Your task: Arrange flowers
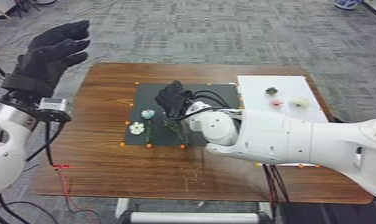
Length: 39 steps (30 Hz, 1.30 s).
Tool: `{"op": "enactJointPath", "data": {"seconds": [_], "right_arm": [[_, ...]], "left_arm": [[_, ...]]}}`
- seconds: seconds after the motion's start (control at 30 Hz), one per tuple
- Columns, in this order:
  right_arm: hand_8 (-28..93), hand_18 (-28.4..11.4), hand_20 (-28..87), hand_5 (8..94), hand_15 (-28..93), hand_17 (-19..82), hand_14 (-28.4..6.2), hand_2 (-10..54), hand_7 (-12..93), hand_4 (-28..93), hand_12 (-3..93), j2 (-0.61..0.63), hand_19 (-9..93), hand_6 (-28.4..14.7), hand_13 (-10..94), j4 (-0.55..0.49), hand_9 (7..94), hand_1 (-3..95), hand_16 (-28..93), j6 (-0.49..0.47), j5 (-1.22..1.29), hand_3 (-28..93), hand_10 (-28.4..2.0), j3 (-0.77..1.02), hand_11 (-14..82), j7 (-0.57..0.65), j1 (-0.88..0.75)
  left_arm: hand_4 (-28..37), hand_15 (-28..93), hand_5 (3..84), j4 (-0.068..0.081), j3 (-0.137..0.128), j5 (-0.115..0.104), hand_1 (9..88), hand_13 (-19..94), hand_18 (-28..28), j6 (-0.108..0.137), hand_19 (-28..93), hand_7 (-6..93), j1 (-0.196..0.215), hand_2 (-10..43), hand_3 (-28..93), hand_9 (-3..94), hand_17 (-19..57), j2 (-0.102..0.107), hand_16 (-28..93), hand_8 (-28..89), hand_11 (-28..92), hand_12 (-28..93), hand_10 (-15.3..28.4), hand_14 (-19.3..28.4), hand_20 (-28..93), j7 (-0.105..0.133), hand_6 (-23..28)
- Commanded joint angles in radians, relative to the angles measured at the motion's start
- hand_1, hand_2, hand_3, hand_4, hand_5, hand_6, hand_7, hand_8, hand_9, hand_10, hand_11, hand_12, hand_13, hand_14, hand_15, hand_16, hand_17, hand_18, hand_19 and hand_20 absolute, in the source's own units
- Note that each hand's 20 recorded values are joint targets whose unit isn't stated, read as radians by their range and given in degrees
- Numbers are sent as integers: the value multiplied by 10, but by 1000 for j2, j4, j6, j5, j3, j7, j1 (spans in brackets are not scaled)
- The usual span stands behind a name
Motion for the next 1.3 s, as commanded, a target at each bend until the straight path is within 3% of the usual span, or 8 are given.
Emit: {"op": "enactJointPath", "data": {"seconds": [0.03,0.5,0.67,0.73,0.83,1.03,1.13,1.3], "right_arm": [[-51,-205,593,758,842,412,-52,-95,290,-283,450,13,932,55,723,-13,849,433,296,-40,-23,831,-34,26,127,-13,-13],[-52,-207,599,713,847,408,-53,-95,286,-283,373,27,932,46,717,-26,780,357,297,-70,-38,833,-49,50,232,-12,-18],[-100,-209,594,677,849,396,-54,-95,279,-283,338,114,932,46,705,-106,734,344,298,-62,-72,851,-55,136,268,11,-65],[-162,-209,589,636,851,392,-56,-95,275,-283,289,177,932,37,699,-138,682,331,295,-43,-75,881,-65,201,305,50,-101],[-150,-209,557,471,845,356,-63,-95,247,-283,237,275,909,-11,655,-160,532,312,275,-77,-49,908,-106,345,314,106,-188],[-89,-211,524,269,849,311,-89,-95,165,-283,202,402,876,-100,571,-90,330,264,226,-97,13,871,-171,590,202,205,-360],[-82,-214,514,281,853,317,-92,-95,161,-283,196,440,877,-103,582,-61,349,269,214,22,38,845,-171,578,198,218,-374],[-101,-216,507,363,852,344,-81,-95,183,-283,191,477,897,-77,629,-81,436,276,217,-24,24,832,-140,577,220,227,-391]], "left_arm": [[-255,366,253,2,-4,0,257,62,170,-7,377,188,-1,-22,719,170,-112,-4,-50,-91,194,172,98,124,80,2,24],[-251,360,251,-2,-7,1,257,61,169,-7,375,188,4,-21,718,169,-112,-5,-49,-90,193,172,96,122,81,1,25],[-252,361,251,-9,-22,1,257,60,169,-5,375,187,24,-21,717,169,-112,-18,-48,-90,193,173,97,122,81,2,25],[-253,364,250,-11,-28,2,258,60,169,-2,375,188,31,-19,714,169,-112,-23,-46,-90,194,174,98,124,82,3,26],[-254,368,252,-20,-52,2,261,61,172,3,379,188,59,-17,710,170,-113,-33,-45,-89,198,176,99,126,83,5,28],[-256,377,255,-37,-101,2,263,63,173,14,384,191,126,-16,708,173,-113,-56,-46,-91,208,179,101,127,81,6,28],[-258,380,257,-50,-131,-1,262,63,174,17,385,192,166,-18,710,174,-113,-67,-46,-92,209,178,101,128,80,8,27],[-260,382,258,-52,-129,-2,262,64,174,11,388,194,169,-18,712,174,-113,-69,-49,-93,211,177,102,127,78,1,27]]}}
